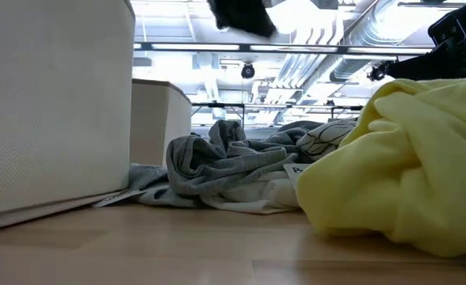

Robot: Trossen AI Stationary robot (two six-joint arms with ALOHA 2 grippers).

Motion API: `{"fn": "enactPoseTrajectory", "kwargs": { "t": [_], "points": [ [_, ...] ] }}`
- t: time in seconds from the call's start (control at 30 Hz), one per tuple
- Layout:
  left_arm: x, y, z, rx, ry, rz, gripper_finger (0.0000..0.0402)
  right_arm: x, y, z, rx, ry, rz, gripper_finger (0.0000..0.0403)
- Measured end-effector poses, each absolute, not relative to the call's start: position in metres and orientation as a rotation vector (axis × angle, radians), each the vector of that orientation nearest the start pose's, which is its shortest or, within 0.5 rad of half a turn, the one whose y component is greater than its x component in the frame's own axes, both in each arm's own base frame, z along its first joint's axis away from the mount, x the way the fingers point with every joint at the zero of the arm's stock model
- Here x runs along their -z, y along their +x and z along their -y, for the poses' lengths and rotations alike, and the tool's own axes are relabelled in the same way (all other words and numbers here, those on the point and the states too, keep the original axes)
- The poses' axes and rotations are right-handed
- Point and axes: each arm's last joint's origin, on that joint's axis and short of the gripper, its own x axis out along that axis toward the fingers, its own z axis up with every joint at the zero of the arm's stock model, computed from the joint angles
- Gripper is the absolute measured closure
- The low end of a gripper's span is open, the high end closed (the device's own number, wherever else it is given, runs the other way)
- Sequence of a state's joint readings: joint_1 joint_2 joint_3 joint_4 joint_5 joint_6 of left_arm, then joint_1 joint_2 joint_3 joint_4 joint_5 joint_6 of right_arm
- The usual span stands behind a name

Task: Sort clothes
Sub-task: Put the white shirt into the top laundry organizer

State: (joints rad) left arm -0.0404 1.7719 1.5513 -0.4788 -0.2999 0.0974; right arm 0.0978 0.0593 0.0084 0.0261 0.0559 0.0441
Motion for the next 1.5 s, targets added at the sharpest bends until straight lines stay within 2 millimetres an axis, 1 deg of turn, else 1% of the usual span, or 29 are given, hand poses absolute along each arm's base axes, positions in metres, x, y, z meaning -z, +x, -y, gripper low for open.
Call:
{"fn": "enactPoseTrajectory", "kwargs": {
  "t": [0.13,0.23,0.33,0.43,0.6,0.8,1.0,1.1,1.3,1.5],
  "points": [
    [-0.275,0.428,-0.026,-0.274,0.196,-0.858,0.0244,-0.164,0.100,-0.008,-0.042,0.042,-0.025,0.0402],
    [-0.251,0.444,-0.048,-0.314,0.162,-0.926,0.0223,-0.164,0.100,-0.008,-0.041,0.042,-0.025,0.0402],
    [-0.229,0.452,-0.064,-0.341,0.098,-0.967,0.0199,-0.164,0.100,-0.008,-0.042,0.042,-0.026,0.0402],
    [-0.211,0.456,-0.076,-0.381,0.046,-0.999,0.0180,-0.164,0.100,-0.008,-0.041,0.042,-0.025,0.0402],
    [-0.183,0.459,-0.090,-0.418,-0.024,-1.061,0.0176,-0.164,0.100,-0.008,-0.041,0.042,-0.026,0.0402],
    [-0.154,0.461,-0.094,-0.406,-0.011,-1.135,0.0196,-0.164,0.100,-0.008,-0.042,0.042,-0.026,0.0402],
    [-0.134,0.465,-0.095,-0.350,-0.038,-1.165,0.0222,-0.164,0.101,-0.008,-0.042,0.042,-0.026,0.0402],
    [-0.128,0.467,-0.095,-0.332,-0.040,-1.173,0.0238,-0.164,0.101,-0.008,-0.042,0.042,-0.026,0.0402],
    [-0.127,0.468,-0.095,-0.315,-0.021,-1.163,0.0282,-0.164,0.101,-0.008,-0.041,0.042,-0.026,0.0402],
    [-0.127,0.471,-0.099,-0.282,0.033,-1.130,0.0338,-0.164,0.100,-0.008,-0.042,0.042,-0.026,0.0402]
  ]
}}
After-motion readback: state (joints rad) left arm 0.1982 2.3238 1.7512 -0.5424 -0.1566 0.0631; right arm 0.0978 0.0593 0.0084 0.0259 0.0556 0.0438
